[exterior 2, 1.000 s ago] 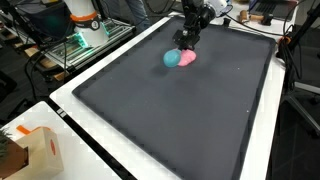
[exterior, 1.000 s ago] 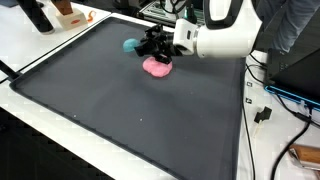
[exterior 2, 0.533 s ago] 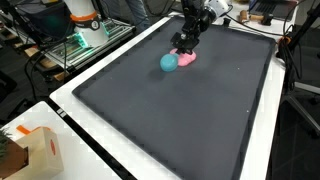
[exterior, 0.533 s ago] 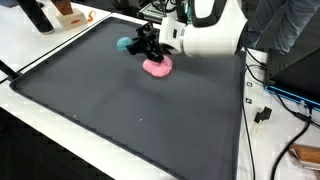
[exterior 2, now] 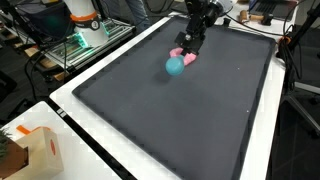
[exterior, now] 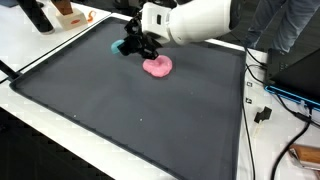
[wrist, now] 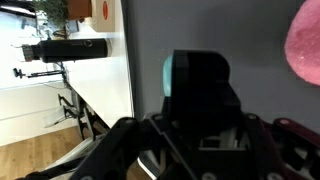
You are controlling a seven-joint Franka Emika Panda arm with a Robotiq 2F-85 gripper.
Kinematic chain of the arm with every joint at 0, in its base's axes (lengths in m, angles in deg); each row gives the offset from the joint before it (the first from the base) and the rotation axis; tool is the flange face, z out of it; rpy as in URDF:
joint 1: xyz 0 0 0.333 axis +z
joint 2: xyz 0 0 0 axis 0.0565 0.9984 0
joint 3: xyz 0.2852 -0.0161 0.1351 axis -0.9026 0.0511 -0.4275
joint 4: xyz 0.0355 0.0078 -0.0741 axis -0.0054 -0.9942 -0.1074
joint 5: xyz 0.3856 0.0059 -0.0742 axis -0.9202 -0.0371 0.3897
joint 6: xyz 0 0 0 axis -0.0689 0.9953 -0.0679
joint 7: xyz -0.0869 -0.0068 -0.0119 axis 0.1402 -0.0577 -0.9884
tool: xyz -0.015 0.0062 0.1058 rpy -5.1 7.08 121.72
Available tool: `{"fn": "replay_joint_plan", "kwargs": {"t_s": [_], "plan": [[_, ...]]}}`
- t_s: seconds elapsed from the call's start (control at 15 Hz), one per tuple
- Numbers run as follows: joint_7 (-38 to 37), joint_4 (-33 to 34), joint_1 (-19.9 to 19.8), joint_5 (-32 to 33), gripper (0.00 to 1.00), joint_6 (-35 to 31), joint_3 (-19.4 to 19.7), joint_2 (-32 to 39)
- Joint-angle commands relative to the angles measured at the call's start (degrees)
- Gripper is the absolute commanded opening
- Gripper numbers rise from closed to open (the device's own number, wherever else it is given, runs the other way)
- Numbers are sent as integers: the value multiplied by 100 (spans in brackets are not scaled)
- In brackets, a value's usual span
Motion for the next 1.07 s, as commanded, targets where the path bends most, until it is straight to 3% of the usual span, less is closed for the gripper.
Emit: {"fn": "replay_joint_plan", "kwargs": {"t_s": [0.0,0.4,1.0], "plan": [[537,-537,-369,-576,25,-696,-77,-681],[1764,-1035,-767,-1869,25,-1593,41,-1515],[3404,-1691,-1032,-3503,25,-2205,212,-2516]]}}
